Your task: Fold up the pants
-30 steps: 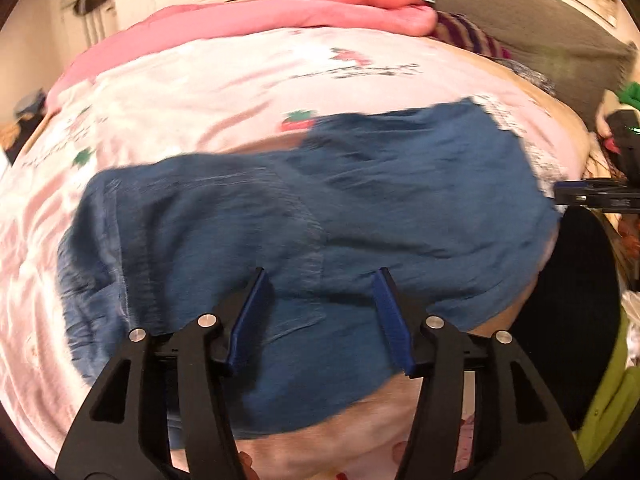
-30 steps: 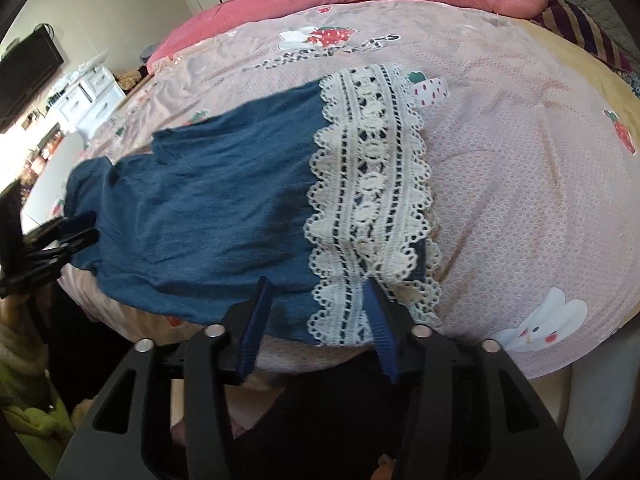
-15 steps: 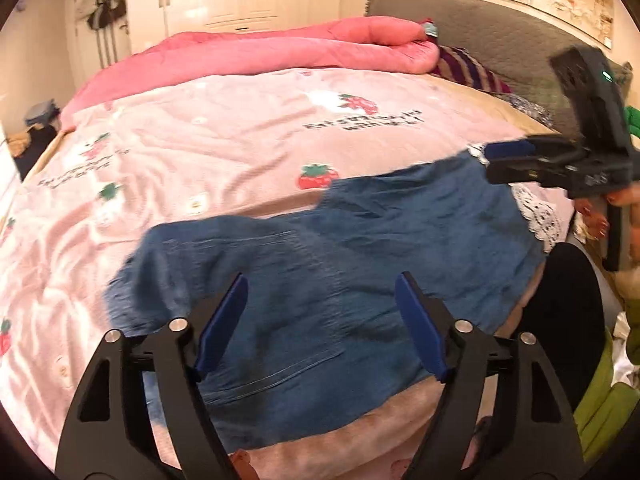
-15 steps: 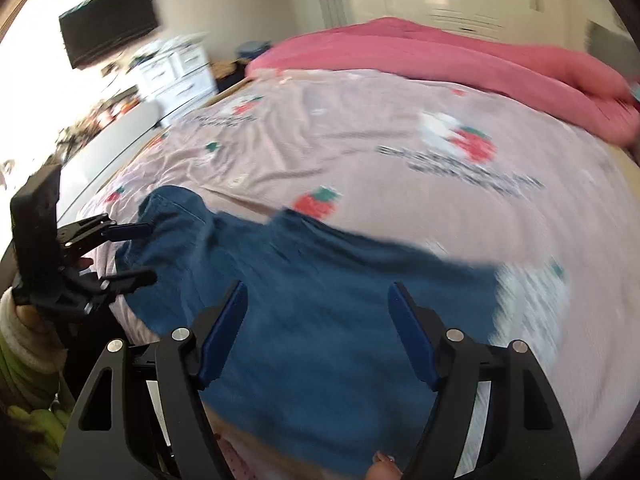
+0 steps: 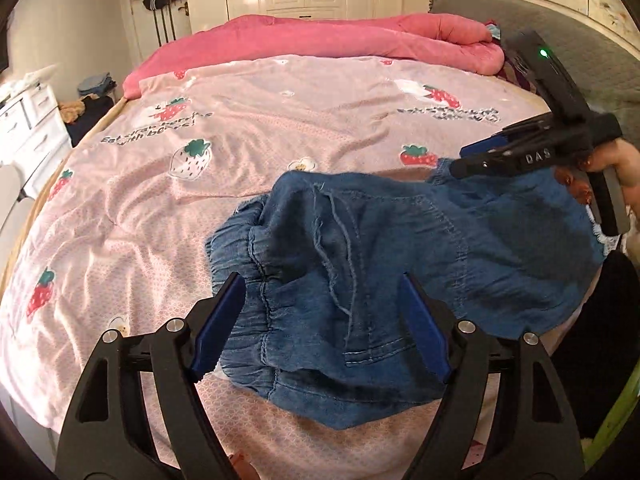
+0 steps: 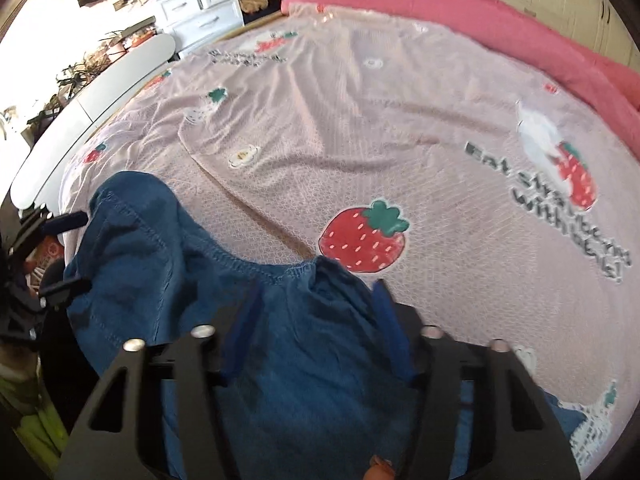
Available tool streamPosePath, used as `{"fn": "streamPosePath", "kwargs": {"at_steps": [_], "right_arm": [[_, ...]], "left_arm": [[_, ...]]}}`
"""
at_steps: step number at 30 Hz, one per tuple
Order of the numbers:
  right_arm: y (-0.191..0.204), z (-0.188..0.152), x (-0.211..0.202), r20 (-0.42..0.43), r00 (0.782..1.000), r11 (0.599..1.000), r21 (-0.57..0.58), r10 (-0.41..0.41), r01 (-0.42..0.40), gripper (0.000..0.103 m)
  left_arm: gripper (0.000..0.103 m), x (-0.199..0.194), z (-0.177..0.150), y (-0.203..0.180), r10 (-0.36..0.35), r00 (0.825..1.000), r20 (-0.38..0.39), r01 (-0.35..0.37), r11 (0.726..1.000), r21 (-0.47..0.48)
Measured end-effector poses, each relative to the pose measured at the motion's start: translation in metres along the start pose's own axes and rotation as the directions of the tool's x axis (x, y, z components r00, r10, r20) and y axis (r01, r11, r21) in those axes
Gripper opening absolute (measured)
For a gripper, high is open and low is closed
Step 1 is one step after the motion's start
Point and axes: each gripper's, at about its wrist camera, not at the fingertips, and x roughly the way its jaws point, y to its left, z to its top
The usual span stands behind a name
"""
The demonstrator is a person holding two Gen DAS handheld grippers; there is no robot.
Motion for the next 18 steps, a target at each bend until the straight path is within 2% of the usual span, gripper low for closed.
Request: {"fn": "streamPosePath", "kwargs": {"at_steps": [2, 3, 7, 10, 14, 18], "right_arm": [[-0.001, 0.002, 0.008, -0.028, 0.999, 1.000, 0.006, 0.015, -0.015, 0.012], [-0.001, 0.002, 0.010, -0.034, 0.999, 1.000, 0.006, 0.019, -0.018, 0.005], [-0.006, 0.009, 0.005, 0.024, 0.999, 0.999, 0.024, -0.033, 0.033, 0.003], [-0.015, 0.020, 0.007, 0.049, 0.998, 0.998, 0.043, -0.042, 0.040, 0.003], [-0.024, 0.028, 0.031, 0.005, 0.999, 0.998, 0.052, -0.048, 0.047, 0.003], [-0.034, 0.030, 0.044, -0.003, 1.000, 0.995, 0.091, -0.030, 0.030, 0.003]], "left_arm": [[0.071, 0.004, -0.002, 0.001, 0.001, 1.000, -0.009, -0.001, 1.000, -0.007], [0.071, 0.007, -0.002, 0.002, 0.000, 1.000, -0.011, 0.000, 1.000, -0.006], [0.071, 0.011, -0.005, 0.005, 0.004, 1.000, -0.015, -0.004, 1.000, -0.009], [0.071, 0.016, -0.004, 0.008, 0.002, 1.000, -0.021, -0.003, 1.000, -0.011], [0.071, 0.021, -0.004, 0.010, 0.004, 1.000, -0.022, -0.005, 1.000, -0.013], [0.071, 0.023, -0.006, 0.012, 0.002, 1.000, -0.024, -0.002, 1.000, -0.018]]}}
